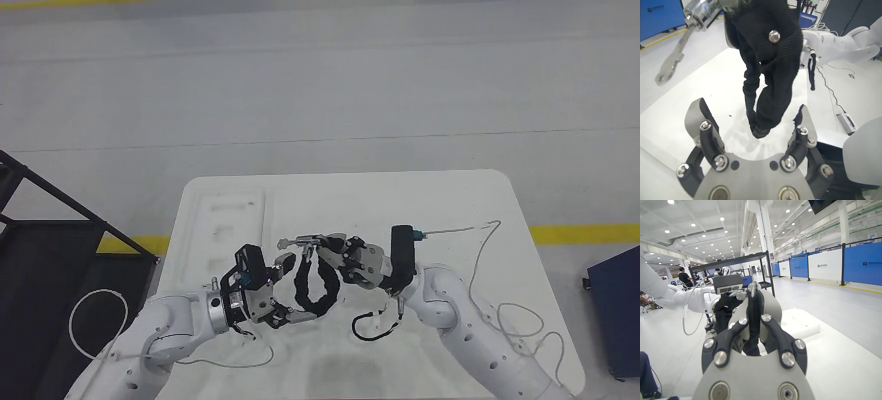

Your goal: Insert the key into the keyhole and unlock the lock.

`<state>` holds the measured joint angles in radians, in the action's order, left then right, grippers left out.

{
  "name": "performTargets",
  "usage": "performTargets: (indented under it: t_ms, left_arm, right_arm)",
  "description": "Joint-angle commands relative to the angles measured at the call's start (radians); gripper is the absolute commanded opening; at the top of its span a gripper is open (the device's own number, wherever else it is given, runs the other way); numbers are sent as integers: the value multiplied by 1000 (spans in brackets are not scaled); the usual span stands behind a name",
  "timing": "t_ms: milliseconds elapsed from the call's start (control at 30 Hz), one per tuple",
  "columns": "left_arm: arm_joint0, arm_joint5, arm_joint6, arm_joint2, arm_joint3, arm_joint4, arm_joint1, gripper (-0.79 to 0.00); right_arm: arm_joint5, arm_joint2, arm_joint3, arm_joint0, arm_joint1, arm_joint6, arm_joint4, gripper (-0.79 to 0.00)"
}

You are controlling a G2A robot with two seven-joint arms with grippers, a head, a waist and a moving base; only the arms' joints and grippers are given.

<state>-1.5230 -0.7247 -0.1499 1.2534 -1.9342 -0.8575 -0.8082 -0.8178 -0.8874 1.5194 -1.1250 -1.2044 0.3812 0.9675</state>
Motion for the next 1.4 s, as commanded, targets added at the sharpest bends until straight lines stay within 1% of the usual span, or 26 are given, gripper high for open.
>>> performTargets:
  t_ms: [0,33,200,367,500,633,900,1100,1300,1367]
  left_arm:
    - [20,1,-5,-20,13,8,-5,-683]
    - [27,1,-8,-27,17,8,-7,-785]
    - [42,-5,-6,-37,32,12,-13,-785]
    - [30,-3,5,-18,38,5,-14,-785]
    - [15,-4,15,1,24,6,-14,-785]
    - [1,-13,23,24,-18,15,-13,-785]
    - [-33,-28,37,77,-153,45,-12,-785]
    - [-63,-44,42,108,-237,59,-11,-785]
    - [-95,-43,34,143,-280,64,-11,-785]
    - [-105,-32,10,152,-275,61,-11,-785]
  right_arm:
    - [-4,4,-5,6,-3,-2,1,-785]
    - [-5,4,-7,8,-5,-2,1,-785]
    - [-11,3,-20,11,-10,0,3,-785]
    - [-11,-4,-34,8,-14,3,6,-785]
    - [-12,-10,-41,3,-16,2,9,-785]
    - [-8,-19,-53,-5,-17,0,12,-785]
    - [13,-41,-86,-32,-16,-15,23,-785]
    - [32,-59,-110,-50,-16,-27,24,-785]
    - [66,-84,-128,-65,-15,-29,19,-785]
    - [104,-102,-133,-71,-12,-38,37,-785]
